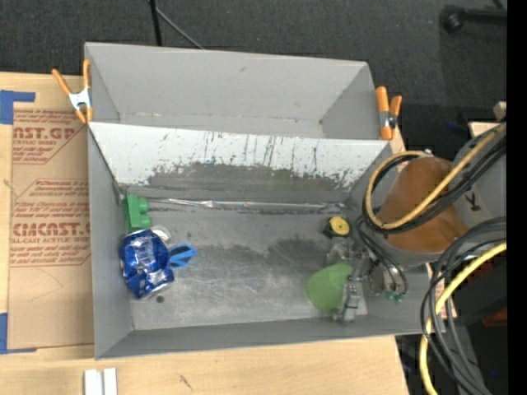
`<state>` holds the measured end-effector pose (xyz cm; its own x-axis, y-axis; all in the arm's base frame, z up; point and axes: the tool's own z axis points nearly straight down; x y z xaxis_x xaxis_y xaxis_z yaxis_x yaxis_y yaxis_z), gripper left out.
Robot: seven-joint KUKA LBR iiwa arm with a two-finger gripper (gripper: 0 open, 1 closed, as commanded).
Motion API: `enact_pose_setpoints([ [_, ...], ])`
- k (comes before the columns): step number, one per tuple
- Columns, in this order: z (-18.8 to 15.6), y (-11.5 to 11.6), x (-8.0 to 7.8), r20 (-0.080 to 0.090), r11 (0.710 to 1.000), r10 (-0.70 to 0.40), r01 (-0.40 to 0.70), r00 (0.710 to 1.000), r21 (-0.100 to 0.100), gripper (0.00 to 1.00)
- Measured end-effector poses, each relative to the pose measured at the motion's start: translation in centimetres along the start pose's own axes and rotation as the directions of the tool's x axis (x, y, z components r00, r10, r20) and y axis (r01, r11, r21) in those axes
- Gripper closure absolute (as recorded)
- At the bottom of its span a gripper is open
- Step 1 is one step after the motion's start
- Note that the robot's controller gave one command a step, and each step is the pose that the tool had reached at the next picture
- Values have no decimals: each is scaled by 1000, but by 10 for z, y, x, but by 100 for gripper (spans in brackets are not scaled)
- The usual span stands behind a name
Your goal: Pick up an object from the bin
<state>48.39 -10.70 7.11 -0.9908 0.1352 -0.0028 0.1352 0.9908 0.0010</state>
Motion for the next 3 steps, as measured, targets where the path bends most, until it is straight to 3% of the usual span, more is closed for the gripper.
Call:
enact_pose_setpoints([
  [1,-1,-1,1,2,1000,26,-26,1000,0,0],
  [2,-2,-1,2,0,1000,27,-27,1000,1,100],
  [3,-105,0,0,5,1000,26,-26,1000,0,100],
])
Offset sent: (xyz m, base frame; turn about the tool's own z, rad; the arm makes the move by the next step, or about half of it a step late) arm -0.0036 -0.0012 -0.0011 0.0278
